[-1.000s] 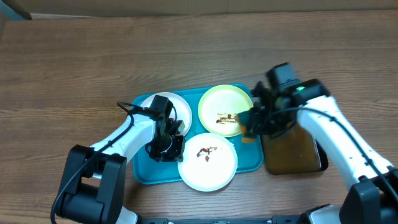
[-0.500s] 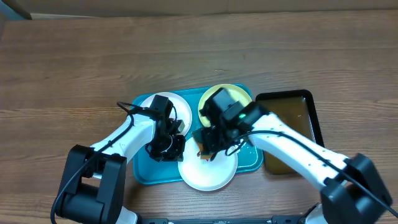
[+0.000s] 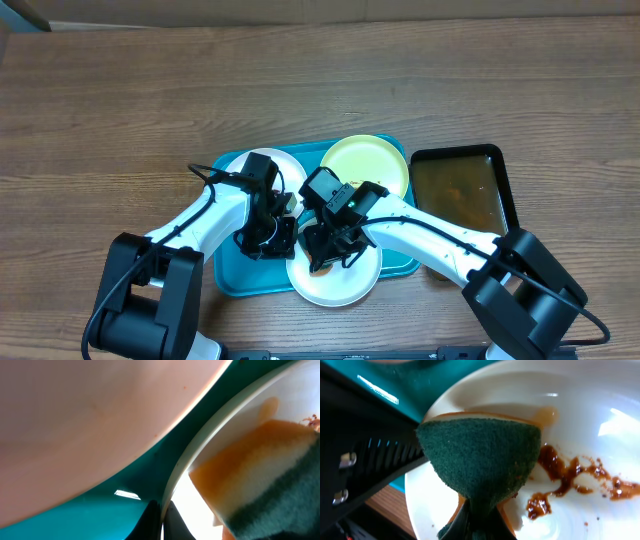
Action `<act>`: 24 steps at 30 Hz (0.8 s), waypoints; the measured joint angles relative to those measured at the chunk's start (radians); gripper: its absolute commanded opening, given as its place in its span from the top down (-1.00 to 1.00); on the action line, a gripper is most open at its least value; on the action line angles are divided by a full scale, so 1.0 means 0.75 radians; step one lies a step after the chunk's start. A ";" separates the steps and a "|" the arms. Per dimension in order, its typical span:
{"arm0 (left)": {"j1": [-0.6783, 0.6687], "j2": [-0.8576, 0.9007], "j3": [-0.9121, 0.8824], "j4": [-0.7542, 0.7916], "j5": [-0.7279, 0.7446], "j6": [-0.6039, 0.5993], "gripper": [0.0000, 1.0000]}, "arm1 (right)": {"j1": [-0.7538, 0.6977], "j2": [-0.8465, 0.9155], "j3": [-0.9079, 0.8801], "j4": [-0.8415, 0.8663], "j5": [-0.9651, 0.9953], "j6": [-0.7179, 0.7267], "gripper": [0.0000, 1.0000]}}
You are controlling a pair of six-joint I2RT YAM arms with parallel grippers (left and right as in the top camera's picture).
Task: Clean dirty plates on tray and stack at the side
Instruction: 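Scrub the front white plate with the sponge while left gripper holds it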
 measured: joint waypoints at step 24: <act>0.000 0.000 0.000 0.010 0.034 -0.030 0.92 | -0.136 0.013 -0.034 -0.094 0.240 0.275 0.92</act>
